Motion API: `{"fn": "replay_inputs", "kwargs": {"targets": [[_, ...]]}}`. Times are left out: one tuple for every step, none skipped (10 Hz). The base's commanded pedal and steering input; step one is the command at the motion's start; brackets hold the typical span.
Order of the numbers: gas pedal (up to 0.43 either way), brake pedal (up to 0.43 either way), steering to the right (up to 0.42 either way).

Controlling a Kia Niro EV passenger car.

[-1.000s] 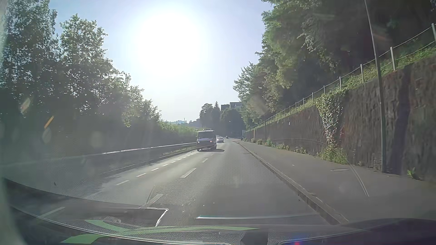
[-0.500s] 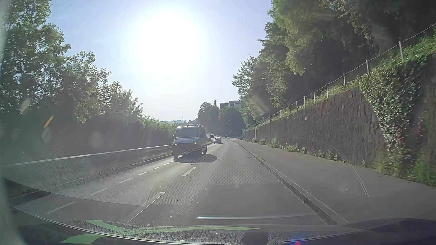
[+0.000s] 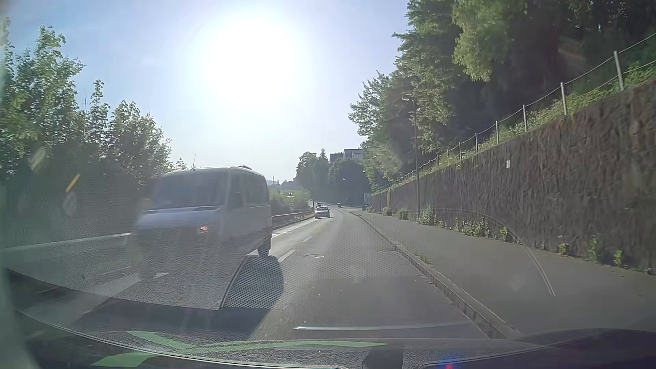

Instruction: Follow the waypoints while adhering to traffic rules and regulations

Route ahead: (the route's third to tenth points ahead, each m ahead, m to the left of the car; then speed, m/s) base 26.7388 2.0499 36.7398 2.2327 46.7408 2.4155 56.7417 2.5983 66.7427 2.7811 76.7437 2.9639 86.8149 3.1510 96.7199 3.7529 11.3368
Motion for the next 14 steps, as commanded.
{"fn": "replay_inputs", "kwargs": {"targets": [[0.02,0.0,-0.004],[0.02,0.0,-0.004],[0.02,0.0,-0.004],[0.02,0.0,-0.004],[0.02,0.0,-0.004],[0.02,0.0,-0.004],[0.02,0.0,-0.004],[0.02,0.0,-0.004],[0.02,0.0,-0.004],[0.02,0.0,-0.004],[0.02,0.0,-0.004],[0.039,0.0,-0.004],[0.028,0.0,0.001],[0.028,0.0,0.0]]}}
